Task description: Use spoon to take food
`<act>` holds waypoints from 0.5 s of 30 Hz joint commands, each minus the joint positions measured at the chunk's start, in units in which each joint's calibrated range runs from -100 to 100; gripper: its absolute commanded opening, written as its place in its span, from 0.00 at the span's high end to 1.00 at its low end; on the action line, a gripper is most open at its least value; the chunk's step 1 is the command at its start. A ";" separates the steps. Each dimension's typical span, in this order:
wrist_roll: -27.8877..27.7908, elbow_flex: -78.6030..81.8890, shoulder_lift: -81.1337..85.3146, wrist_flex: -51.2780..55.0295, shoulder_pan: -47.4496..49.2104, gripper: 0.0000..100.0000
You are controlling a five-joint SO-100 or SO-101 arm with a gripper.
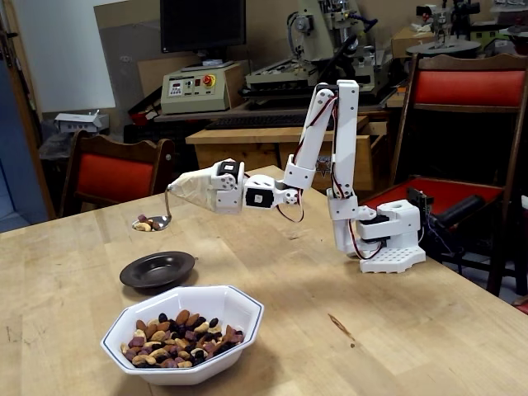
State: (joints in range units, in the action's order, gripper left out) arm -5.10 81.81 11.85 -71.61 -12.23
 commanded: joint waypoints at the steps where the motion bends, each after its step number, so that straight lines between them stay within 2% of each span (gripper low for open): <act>1: -1.12 -0.48 0.35 -1.59 -0.06 0.96; 15: -1.51 -0.39 -6.50 -1.59 0.09 0.96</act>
State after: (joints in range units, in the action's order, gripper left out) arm -6.47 81.81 6.44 -71.61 -12.23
